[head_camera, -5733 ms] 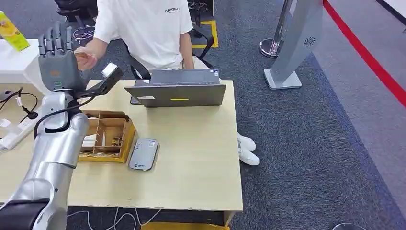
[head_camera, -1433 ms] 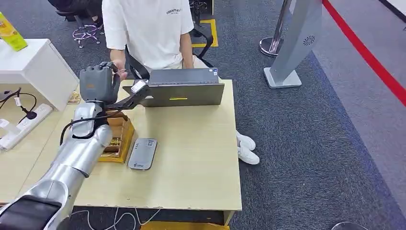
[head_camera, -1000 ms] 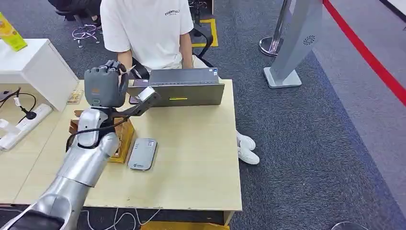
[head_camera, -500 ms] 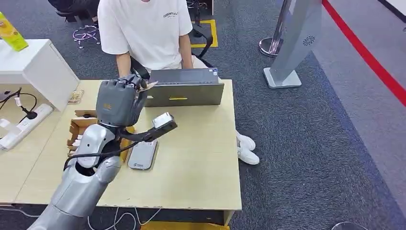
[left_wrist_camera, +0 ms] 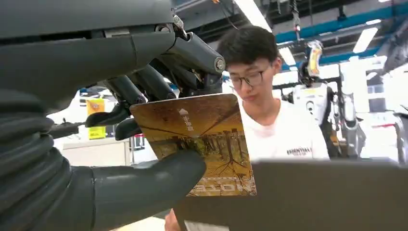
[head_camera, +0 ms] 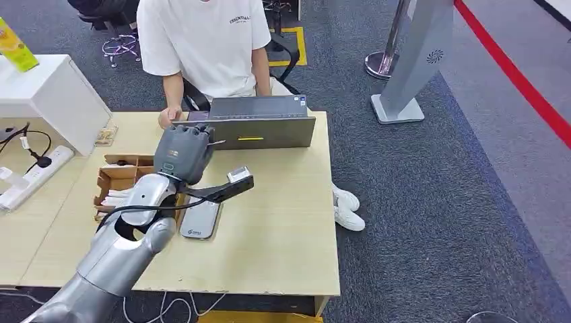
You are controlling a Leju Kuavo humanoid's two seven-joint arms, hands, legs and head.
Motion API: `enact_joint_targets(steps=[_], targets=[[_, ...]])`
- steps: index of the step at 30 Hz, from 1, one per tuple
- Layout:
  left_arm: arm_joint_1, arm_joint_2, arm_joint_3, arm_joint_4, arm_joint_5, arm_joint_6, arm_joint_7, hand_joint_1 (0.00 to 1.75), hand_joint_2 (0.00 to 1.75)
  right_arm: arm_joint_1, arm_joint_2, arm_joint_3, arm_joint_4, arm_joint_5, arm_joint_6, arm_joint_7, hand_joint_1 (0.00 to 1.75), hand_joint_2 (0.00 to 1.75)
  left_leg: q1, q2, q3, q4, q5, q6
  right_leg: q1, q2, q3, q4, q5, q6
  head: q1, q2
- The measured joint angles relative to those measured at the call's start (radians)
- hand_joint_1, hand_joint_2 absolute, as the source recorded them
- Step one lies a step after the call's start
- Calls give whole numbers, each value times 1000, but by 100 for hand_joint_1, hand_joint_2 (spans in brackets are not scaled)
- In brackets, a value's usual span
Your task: Pass the card to the sensor for recognition and then transmit it.
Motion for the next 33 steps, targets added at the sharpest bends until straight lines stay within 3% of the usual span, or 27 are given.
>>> enact_joint_targets(steps=[8, 20, 25, 33], targets=[[100, 79, -36, -112, 25, 19, 0, 175, 175, 0, 0, -10, 0, -23, -5, -6, 0, 175, 0, 0, 0, -1, 0, 0, 0, 0, -1, 0, 0, 0, 0, 0], [209, 147, -42, -206, 39, 37, 13, 175, 175, 0, 0, -20, 0, -30, -6, -4, 0, 175, 0, 0, 0, -1, 0, 0, 0, 0, 0, 0, -1, 0, 0, 0], [220, 131, -41, -133, 32, 27, 48, 175, 175, 0, 0, -19, 0, -23, 8, 1, 0, 175, 0, 0, 0, -1, 0, 0, 0, 0, 0, 0, -1, 0, 0, 0], [217, 101, -39, 19, 38, 10, 15, 175, 175, 0, 0, -14, 0, -19, 11, 6, 0, 175, 0, 0, 0, -1, 0, 0, 0, 0, 0, 0, 0, 0, 0, 0]])
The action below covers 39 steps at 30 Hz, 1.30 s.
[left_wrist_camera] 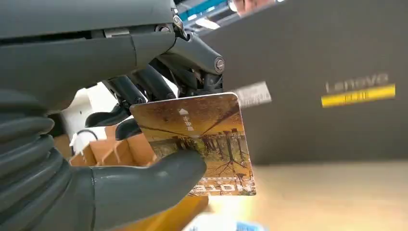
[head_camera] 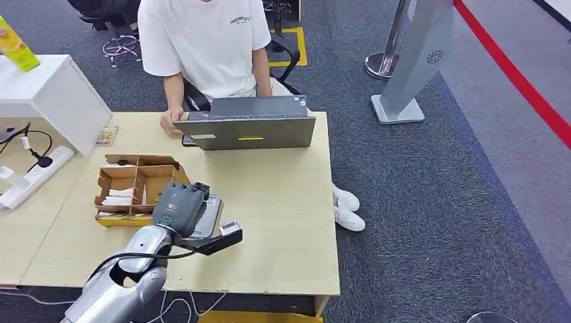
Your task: Pass the card to the sensor for recognition and then transmit it.
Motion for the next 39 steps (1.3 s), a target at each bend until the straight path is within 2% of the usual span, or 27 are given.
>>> enact_joint_targets(steps=[19, 24, 28, 30, 34, 36, 38, 39], targets=[[-13, -53, 1, 165, 23, -19, 0, 175, 175, 0, 0, 14, 0, 15, 7, 10, 0, 175, 0, 0, 0, 0, 0, 0, 0, 0, 1, 0, 0, 0, 0, 0], [-27, -76, 5, 190, 43, 47, -28, 175, 175, 0, 0, 14, 0, 15, 8, 14, 0, 175, 0, 0, 1, 0, 0, 0, 0, 0, 1, 0, 0, 0, 0, 0], [-43, -92, 8, 192, 46, 65, -31, 175, 175, 0, 0, 14, 0, 16, 9, 15, 0, 175, 0, -1, 1, 0, 0, 0, 0, -1, 1, 0, 0, 0, 0, 0], [-45, -101, 10, 189, 43, 145, -51, 175, 175, 1, 0, 14, 0, 18, 11, 12, 0, 175, 0, 0, 1, 0, 0, 0, 0, -1, 0, 0, 0, 0, 0, 0], [-45, -101, 10, 189, 43, 145, -51, 175, 175, 1, 0, 14, 0, 18, 11, 12, 0, 175, 0, 0, 1, 0, 0, 0, 0, -1, 0, 0, 0, 0, 0, 0], [-46, -102, 11, 186, 41, 166, -55, 175, 175, 1, 0, 14, 0, 18, 12, 11, 0, 175, 0, 0, 1, 1, 0, 0, 0, -1, 0, 0, 0, 0, 0, 0], [-90, -124, 27, 104, -7, 417, -103, 175, 175, 2, 0, 29, 0, 54, 42, 8, 0, 175, 0, -2, -1, 1, 1, 0, 0, -2, 0, 0, 0, 0, 0, 0], [-147, -135, 46, 59, -33, 474, -105, 175, 175, 2, 0, 45, 0, 76, 56, 10, 0, 175, 0, -3, -1, 1, 1, 0, 0, -2, 0, 0, 0, 0, 0, 0]])
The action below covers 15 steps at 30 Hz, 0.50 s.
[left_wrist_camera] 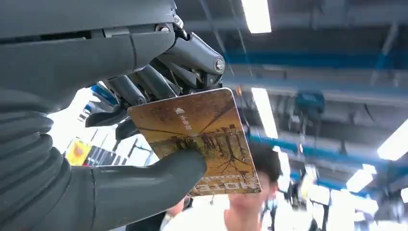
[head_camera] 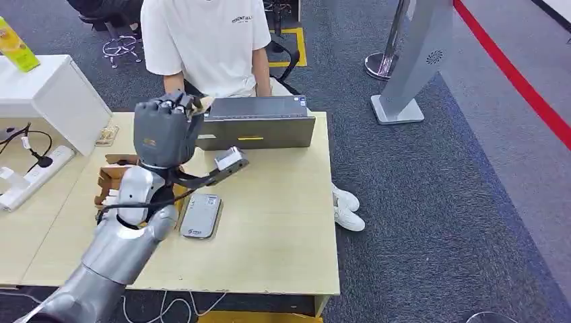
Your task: Pass the card to the sensor for recognition and then transmit it.
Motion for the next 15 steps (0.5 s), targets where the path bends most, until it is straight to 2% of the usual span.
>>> enact_joint_targets(steps=[1, 2, 5, 8, 11, 15], targets=[[-110, -16, 47, -32, -16, 1, -5, 175, 175, 0, -2, 24, 0, 24, 14, 5, 0, 175, 0, 1, 0, 0, 0, 0, 0, 1, 1, 0, 1, 0, 0, 0], [-192, -27, 87, -34, -40, 42, -6, 175, 175, 4, -3, 44, 0, 40, 29, 13, 0, 175, 0, 1, 1, 0, 0, -1, 0, 1, 0, 0, 1, 0, 0, 0], [-291, -42, 137, 31, -37, 93, -7, 175, 175, 4, -6, 60, 0, 60, 45, 22, 0, 175, 1, 0, 0, 0, 2, -1, 1, 0, 0, 1, 1, 0, 0, 0], [-393, -60, 186, 129, -36, 87, -6, 175, 175, 4, -6, 72, 0, 67, 51, 27, 0, 175, 1, 1, 1, 0, 2, -1, 1, 2, 0, 1, 1, -1, 0, 0], [-486, -79, 216, 265, -48, 38, 24, 175, 175, 4, -9, 84, 0, 67, 59, 30, 0, 175, 1, 1, 1, 0, 2, -2, 1, 1, 0, 2, 1, -1, 0, 0], [-564, -92, 236, 424, -48, 38, 35, 175, 175, 5, -10, 92, 0, 67, 59, 26, 0, 175, 1, 1, 1, 0, 2, -2, 1, 2, 0, 2, 2, -2, 0, 0]])
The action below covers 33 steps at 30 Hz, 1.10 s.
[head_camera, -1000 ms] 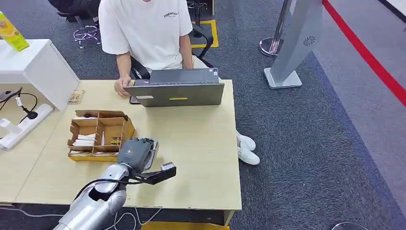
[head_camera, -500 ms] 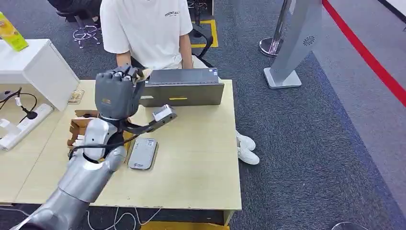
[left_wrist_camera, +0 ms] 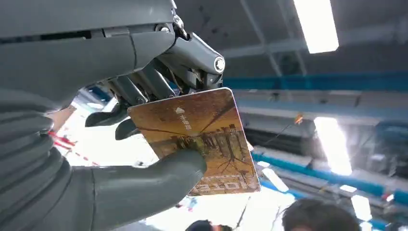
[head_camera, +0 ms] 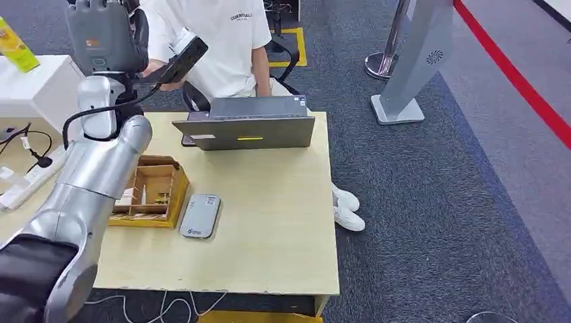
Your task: Pass the card to the sensor for recognition and then transmit it.
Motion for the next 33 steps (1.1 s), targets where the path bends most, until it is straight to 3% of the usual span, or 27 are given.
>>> enact_joint_targets(steps=[2, 3, 18, 23, 26, 33], targets=[[-18, -5, 1, 49, 3, 1, 0, 175, 175, 0, 0, 1, 0, 0, 0, 0, 0, 175, 0, 0, 0, 0, 0, 0, 0, 0, 0, 0, 0, 0, 0, 0], [-23, -5, 2, 70, 5, 1, 0, 0, 175, 0, 0, 1, 0, 0, 0, -2, 0, 175, 0, 0, 0, 0, 0, 0, 0, 0, 0, 0, 0, 0, 0, 0], [-37, -9, 18, 210, 21, -29, -2, 0, 175, 0, -1, 2, 0, -1, 0, -9, 0, 175, 0, 0, 0, 0, 0, 0, 0, 0, 0, 0, 0, 0, 0, 0], [-17, -9, 19, 210, 54, -41, -57, 0, 175, 0, -1, 1, 0, -11, -6, 0, 0, 175, 0, 0, 0, 0, 0, 0, 0, 0, 0, 0, 0, 0, 0, 0], [48, -9, 19, 139, 80, -81, -88, 0, 175, 0, -1, 0, 0, -21, -14, 11, 0, 175, 0, 0, 0, 0, 0, 0, 0, 0, 0, 0, 0, 0, 0, 0], [277, 39, -14, -196, 126, -189, -105, 0, 175, 0, -1, -15, 0, -56, -33, 19, 0, 175, 0, 0, -1, -1, -1, 0, 0, 0, -1, 0, -1, 0, 0, 0]])
